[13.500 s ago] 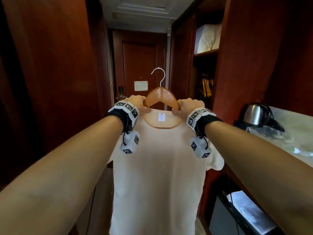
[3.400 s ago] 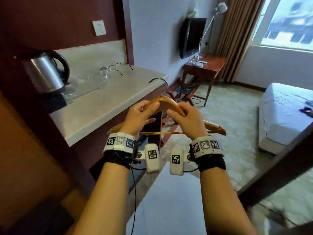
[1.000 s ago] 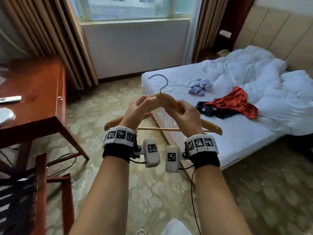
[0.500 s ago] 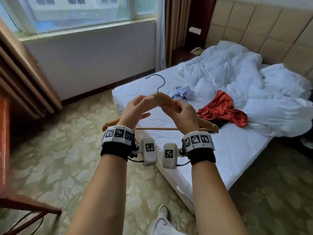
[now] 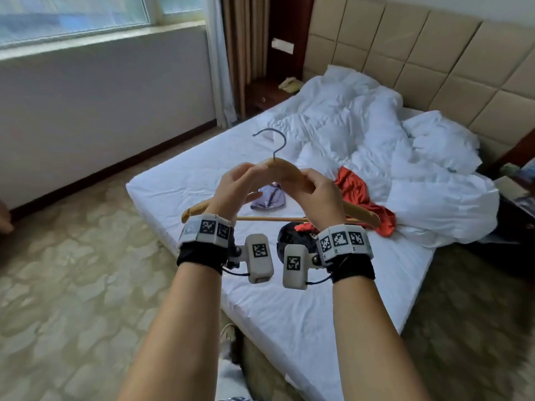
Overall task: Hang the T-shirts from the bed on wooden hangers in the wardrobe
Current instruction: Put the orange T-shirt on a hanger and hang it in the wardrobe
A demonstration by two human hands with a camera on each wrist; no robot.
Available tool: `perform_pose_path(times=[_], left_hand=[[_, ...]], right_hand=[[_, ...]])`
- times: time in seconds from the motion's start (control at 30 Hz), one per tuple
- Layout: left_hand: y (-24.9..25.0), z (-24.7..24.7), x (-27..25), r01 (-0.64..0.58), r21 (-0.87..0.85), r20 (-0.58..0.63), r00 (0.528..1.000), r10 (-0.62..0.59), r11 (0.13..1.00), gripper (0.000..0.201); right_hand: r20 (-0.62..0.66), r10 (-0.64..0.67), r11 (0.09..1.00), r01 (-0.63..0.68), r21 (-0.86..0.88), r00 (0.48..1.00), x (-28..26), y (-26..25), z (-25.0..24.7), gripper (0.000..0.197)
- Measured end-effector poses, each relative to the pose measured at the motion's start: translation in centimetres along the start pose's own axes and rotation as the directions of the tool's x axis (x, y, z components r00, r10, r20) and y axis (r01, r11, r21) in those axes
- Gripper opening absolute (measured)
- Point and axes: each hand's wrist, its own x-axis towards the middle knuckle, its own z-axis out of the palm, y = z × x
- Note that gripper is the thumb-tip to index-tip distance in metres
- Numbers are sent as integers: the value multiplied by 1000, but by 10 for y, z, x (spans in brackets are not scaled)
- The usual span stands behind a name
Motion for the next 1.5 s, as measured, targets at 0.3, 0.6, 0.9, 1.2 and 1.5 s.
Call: perform_pose_path(times=[0.3, 0.6, 0.9, 1.2, 1.5], left_hand=[[-19, 23, 183, 51, 65, 236, 970, -65, 997, 13], [-59, 93, 296, 67, 226, 483, 858, -172, 972, 35], [-108, 174, 361, 60, 368, 640, 707, -300, 928, 54], [-207, 221, 437, -155, 655, 657, 600, -456, 740, 49], [-326, 238, 467, 181, 860, 320, 534, -782, 476, 18]], right_hand=[[-68, 224, 974, -225, -3, 972, 130, 60, 20, 37], [-51, 443, 896, -441, 45, 895, 209, 114, 2, 17], [-174, 601, 797, -601, 60, 780, 241, 202, -29, 29], [-285, 767, 629, -762, 156, 575, 247, 311, -36, 38], [-283, 883, 428, -889, 161, 374, 243, 414, -20, 18]])
